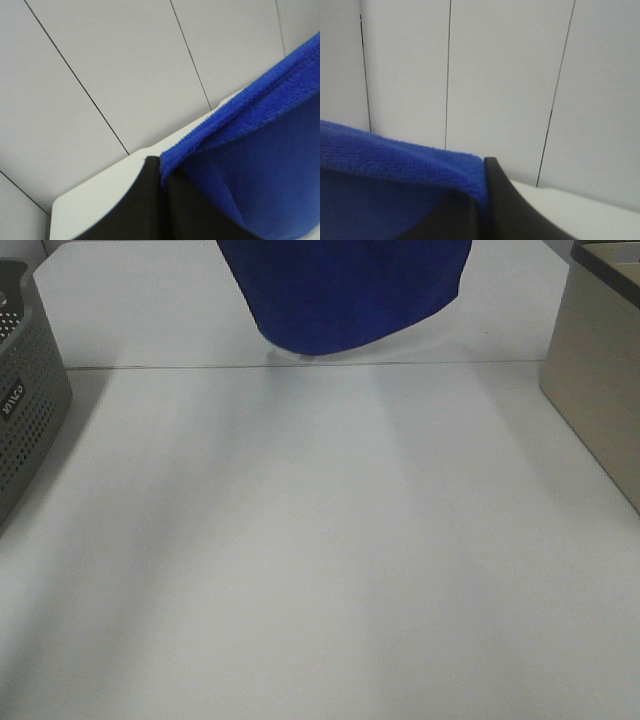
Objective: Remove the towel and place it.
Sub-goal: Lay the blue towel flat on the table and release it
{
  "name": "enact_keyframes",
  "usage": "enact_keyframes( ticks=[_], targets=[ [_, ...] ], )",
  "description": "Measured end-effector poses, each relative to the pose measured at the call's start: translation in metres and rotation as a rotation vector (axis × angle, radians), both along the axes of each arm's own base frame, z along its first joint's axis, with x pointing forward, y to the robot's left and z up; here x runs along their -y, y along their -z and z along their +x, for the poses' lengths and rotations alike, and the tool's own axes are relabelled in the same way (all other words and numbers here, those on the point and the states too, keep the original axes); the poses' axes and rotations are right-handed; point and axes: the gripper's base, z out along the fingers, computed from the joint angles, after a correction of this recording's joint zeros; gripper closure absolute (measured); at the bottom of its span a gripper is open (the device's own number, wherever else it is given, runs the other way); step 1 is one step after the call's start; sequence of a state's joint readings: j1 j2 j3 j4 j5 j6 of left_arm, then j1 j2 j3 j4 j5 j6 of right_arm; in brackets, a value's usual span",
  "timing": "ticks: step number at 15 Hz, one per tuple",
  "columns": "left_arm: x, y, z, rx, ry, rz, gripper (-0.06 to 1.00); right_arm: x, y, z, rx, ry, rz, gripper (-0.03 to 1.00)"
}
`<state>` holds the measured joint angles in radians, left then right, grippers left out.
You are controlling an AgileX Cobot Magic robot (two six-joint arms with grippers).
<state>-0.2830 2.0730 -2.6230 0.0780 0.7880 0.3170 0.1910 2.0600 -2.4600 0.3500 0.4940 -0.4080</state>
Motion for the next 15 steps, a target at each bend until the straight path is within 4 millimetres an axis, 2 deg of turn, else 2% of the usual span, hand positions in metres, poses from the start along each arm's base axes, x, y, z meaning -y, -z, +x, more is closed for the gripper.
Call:
enact_keyframes(
  ticks=[2,4,8,9,11,14,15],
  targets=[
    [0.002,0.013,0.001,-0.102,0.020,0.028,0.94,0.003,0.028,0.010,-0.144,-0.020,-0.019,0.95],
    [0.004,0.036,-0.001,-0.311,0.039,0.076,0.94,0.005,0.062,0.013,-0.334,-0.053,-0.073,0.95],
    [0.012,0.094,0.003,-0.632,0.038,0.081,0.94,0.008,0.107,-0.002,-0.701,-0.136,-0.198,0.95],
    [0.015,0.125,-0.002,-0.772,0.053,0.073,0.94,0.012,0.118,-0.011,-0.836,-0.162,-0.258,0.95],
    [0.012,0.148,-0.021,-0.898,0.064,0.071,0.94,0.012,0.127,-0.014,-0.896,-0.172,-0.261,0.95],
    [0.005,0.157,-0.066,-0.997,0.101,0.062,0.94,0.008,0.146,-0.032,-1.011,-0.208,-0.255,0.95],
    [0.003,0.157,-0.074,-1.001,0.107,0.065,0.94,0.007,0.148,-0.038,-1.032,-0.216,-0.251,0.95]
  ],
)
